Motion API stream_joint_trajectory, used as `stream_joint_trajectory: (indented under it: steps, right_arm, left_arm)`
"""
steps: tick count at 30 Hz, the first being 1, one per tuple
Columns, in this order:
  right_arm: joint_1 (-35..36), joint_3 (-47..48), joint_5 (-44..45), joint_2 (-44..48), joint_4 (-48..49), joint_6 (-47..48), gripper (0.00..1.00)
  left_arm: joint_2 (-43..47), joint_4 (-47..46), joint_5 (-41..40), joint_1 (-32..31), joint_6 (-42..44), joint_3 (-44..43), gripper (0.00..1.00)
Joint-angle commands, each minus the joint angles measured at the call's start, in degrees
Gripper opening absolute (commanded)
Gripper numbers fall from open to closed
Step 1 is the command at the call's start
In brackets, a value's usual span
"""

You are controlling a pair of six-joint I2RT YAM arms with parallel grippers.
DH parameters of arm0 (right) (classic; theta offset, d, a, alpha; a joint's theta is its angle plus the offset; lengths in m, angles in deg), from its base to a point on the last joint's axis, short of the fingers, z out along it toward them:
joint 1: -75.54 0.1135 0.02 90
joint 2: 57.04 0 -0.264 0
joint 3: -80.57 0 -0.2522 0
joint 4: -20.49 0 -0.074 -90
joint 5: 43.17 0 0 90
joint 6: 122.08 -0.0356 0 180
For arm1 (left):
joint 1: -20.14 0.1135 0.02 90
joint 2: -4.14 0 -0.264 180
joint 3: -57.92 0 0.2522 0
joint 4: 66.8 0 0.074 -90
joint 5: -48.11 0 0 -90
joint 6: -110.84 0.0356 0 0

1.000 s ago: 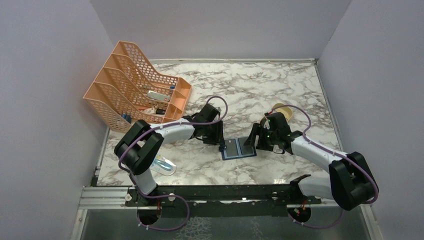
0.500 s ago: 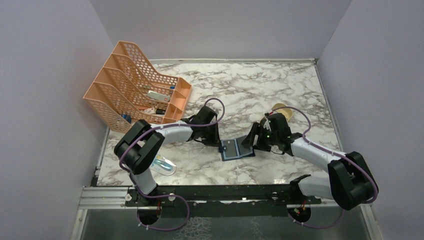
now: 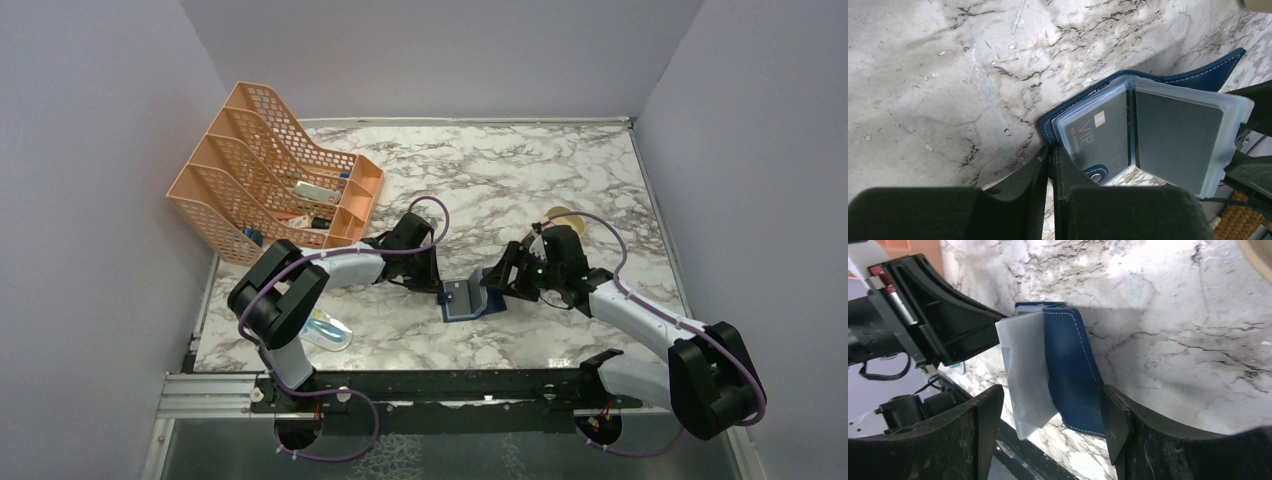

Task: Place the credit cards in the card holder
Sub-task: Close the card holder at the center of the board.

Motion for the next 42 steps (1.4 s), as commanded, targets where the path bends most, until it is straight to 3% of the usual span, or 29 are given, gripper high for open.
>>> stream_joint_trajectory:
  steps: [1, 10, 15, 24, 42]
  right_arm:
    - [0.49, 0.38, -7.67, 1.64, 4.14, -2.93, 0.70]
    - [0.49, -3.90, -15.05, 3.05, 13.70, -8.86, 0.67]
    - [0.49, -4.80, -14.11, 0.97, 15.11, -9.15, 0.65]
    - [1.06, 3.49, -6.79, -4.54, 0.27, 1.33, 0.64]
    - [6.71, 11.38, 0.08, -8.01, -8.75, 8.92, 0.60]
  left_arm:
    - [-1.56, -1.44, 1.97, -1.12, -0.85, 1.79, 0.11]
    - [-2.73, -4.20, 3.72, -1.07, -2.94, 1.38, 0.14]
    - [-1.97, -4.11, 4.65, -1.07, -3.35, 0.30, 0.18]
    - [1.78, -1.08, 7.99, -1.13, -1.54, -0.71, 0.28]
    - [0.92, -8.54, 15.54, -1.24, -5.32, -3.50, 0.32]
